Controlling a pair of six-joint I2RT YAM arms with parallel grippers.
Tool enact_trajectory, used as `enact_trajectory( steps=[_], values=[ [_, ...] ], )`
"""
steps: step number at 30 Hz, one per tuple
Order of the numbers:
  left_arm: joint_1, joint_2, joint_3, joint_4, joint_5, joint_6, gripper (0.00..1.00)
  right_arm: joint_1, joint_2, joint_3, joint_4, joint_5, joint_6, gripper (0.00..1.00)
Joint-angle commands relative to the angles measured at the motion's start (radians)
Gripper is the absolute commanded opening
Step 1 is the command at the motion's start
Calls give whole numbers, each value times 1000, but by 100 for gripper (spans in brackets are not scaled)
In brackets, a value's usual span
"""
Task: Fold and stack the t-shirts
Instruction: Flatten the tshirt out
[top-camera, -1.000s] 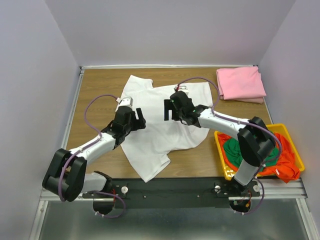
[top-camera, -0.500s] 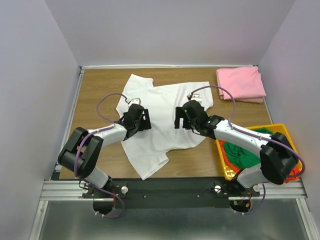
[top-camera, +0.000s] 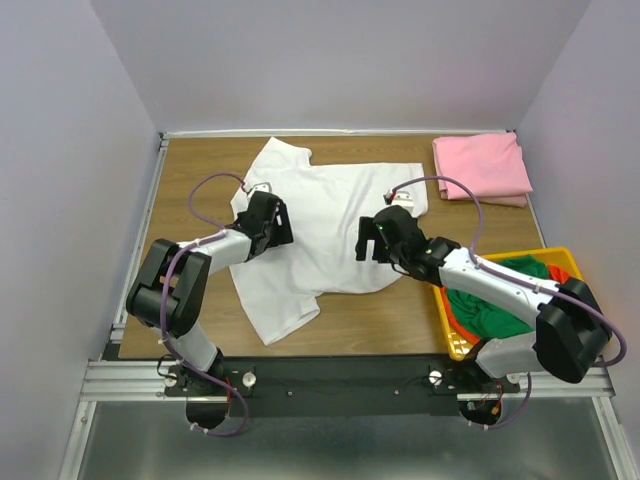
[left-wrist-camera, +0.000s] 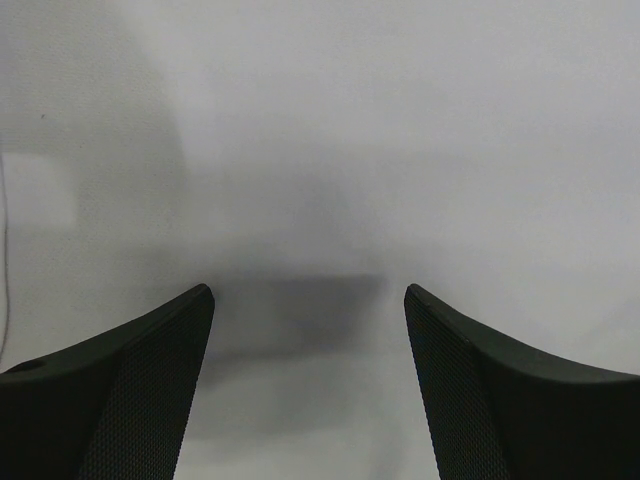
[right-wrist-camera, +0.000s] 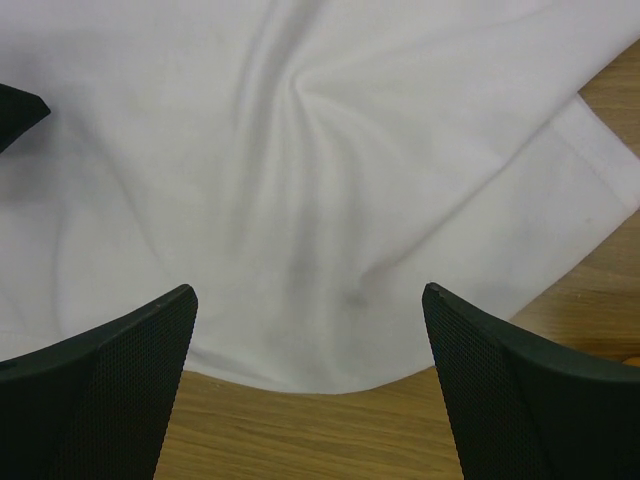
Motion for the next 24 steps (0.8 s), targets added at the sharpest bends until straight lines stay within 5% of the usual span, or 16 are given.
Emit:
enact_trajectory(
  steps=[1,11,24],
  values=[
    [57,33,20,-59,27,39,85,7,-26,-20,-12,49,4,100],
    [123,79,72,-58,91,92,85,-21,50,-29,-15,99,6,100],
    [140,82,120,-50,99,128,85,-208,57,-111,-10,104,-43,92]
  ],
)
